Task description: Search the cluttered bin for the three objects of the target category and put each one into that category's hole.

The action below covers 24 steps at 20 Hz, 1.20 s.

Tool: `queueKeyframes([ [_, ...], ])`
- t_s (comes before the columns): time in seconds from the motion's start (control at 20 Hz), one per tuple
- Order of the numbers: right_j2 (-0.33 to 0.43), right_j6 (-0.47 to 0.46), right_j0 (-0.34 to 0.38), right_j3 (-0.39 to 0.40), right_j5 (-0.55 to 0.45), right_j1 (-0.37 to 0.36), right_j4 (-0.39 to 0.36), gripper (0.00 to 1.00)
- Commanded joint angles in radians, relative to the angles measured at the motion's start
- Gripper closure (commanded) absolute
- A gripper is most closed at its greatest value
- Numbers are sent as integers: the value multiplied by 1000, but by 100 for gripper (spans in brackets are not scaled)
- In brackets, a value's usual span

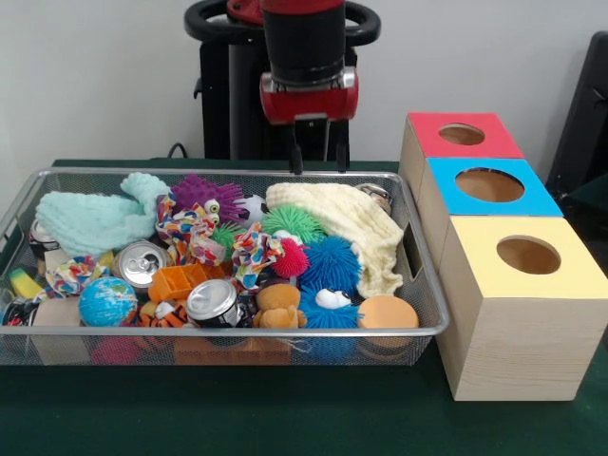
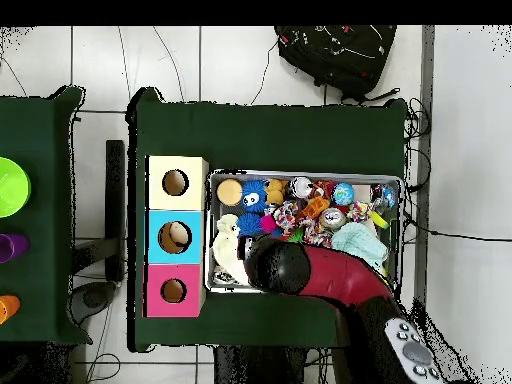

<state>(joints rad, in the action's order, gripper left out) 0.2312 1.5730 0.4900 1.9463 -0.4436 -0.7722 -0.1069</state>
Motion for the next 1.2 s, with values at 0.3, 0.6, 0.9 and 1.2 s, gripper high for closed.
queueKeyframes([
  [0.3,160,-228,61,-411,-312,204,-125,0],
  [0.6,161,-268,83,-529,-488,182,-180,0],
  [0.9,183,-304,118,-565,-490,220,-256,0],
  [1.2,217,-344,189,-444,-319,248,-380,0],
])
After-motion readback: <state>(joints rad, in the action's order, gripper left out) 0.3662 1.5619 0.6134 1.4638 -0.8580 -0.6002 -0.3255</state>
